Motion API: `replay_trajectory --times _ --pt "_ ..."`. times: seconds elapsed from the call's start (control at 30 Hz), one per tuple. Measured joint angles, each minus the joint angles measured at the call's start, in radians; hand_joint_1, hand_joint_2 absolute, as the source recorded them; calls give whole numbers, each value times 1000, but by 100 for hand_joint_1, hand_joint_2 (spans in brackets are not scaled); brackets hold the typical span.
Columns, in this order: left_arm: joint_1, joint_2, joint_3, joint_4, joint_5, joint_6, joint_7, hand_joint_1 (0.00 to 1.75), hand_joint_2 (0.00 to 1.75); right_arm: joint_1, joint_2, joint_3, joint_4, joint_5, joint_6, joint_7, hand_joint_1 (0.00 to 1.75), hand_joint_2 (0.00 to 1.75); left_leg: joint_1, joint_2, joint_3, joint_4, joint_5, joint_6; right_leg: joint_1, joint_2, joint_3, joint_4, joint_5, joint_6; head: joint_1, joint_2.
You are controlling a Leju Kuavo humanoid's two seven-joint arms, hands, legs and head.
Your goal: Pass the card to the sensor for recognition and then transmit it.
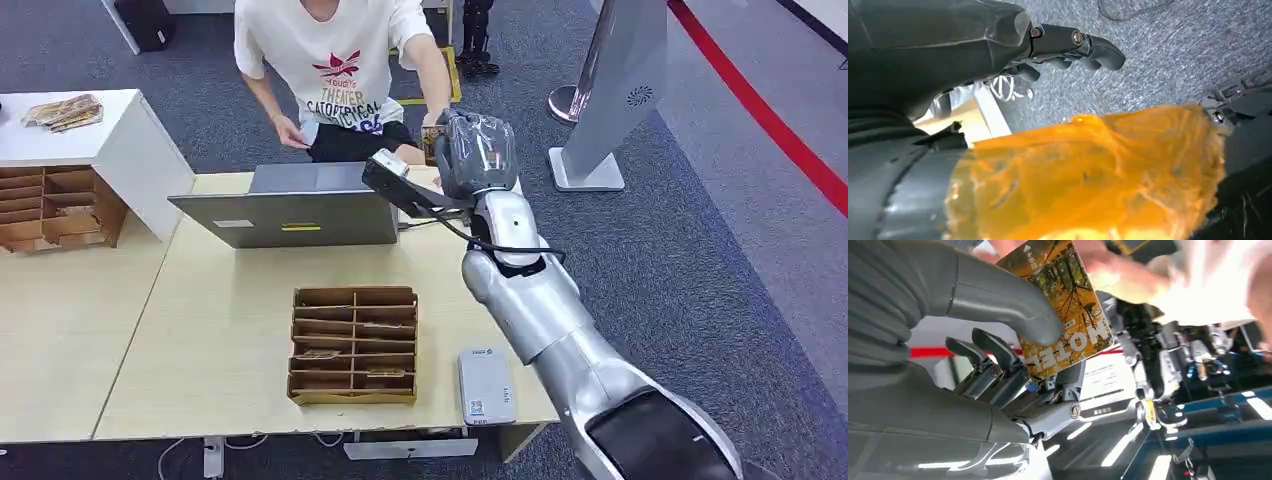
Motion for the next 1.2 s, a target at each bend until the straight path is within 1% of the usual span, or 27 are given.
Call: replay_trajectory --times 0.07,0.2,0.23,0.27,0.3,0.4,0.47,0.57,0.67,0.73,0.8,0.87,0.93,1.1,1.2 --pt "-1 0 -7 0 0 -2 0 0 0 -19 1 -1 44 26 0 14 175 175 0 0 0 0 0 0 0 0 0 0 0 0 0 0" --pt "-2 0 -23 0 0 -3 1 0 0 -44 7 -6 101 37 0 29 175 175 0 0 0 0 0 0 0 0 0 0 0 0 0 0" --pt "-2 0 -25 0 0 -3 1 0 0 -50 8 -8 112 37 -1 31 143 175 0 0 0 0 0 0 0 0 0 0 0 0 0 0" --pt "-3 -1 -26 0 0 -3 1 0 0 -54 9 -10 124 38 -1 31 143 175 0 0 0 0 0 0 0 0 0 0 0 0 0 0" --pt "-3 -1 -27 0 0 -3 1 0 0 -56 10 -12 132 39 0 31 0 175 0 0 0 0 0 0 0 0 0 0 0 0 0 0" --pt "-3 -1 -29 0 3 -3 2 0 0 -56 15 -14 148 37 18 22 0 175 0 0 0 0 0 0 0 0 -1 0 0 0 0 0" --pt "-3 -1 -31 0 9 -3 3 0 0 -55 18 -21 156 24 35 -2 0 175 0 0 0 0 0 0 0 0 -1 0 0 0 0 0" --pt "-3 -2 -31 0 15 -3 4 0 0 -50 24 -37 158 -5 37 -34 0 175 0 0 0 0 0 0 0 0 -1 0 0 0 0 0" --pt "-3 -2 -31 0 28 -1 5 0 0 -27 35 -58 144 -62 35 -98 0 175 0 0 0 0 0 0 0 0 -1 0 0 0 0 0" --pt "-2 -2 -31 0 40 5 3 0 0 6 44 -69 108 -113 36 -147 0 175 0 0 0 0 0 0 0 0 -1 0 0 0 0 0" --pt "0 -2 -31 0 53 8 0 0 0 50 55 -76 48 -166 39 -183 0 175 0 0 -1 0 0 0 0 0 -1 0 0 0 0 0" --pt "2 -2 -31 0 71 16 -3 0 0 112 64 -79 -36 -264 46 -236 0 175 0 0 -1 0 0 0 0 0 -1 0 -1 0 0 0" --pt "7 -2 -31 0 92 25 -15 0 0 190 69 -74 -155 -357 53 -273 0 175 0 0 -1 0 -1 0 0 0 -1 0 -2 0 0 0" --pt "28 0 -30 0 145 44 -45 0 0 411 59 -8 -468 -524 37 -311 0 175 0 0 -1 0 -4 0 0 0 -1 0 -4 1 0 0" --pt "40 2 -27 0 164 53 -54 0 0 522 36 28 -594 -580 26 -335 0 175 0 0 -1 0 -4 0 0 0 -1 0 -4 1 0 0"
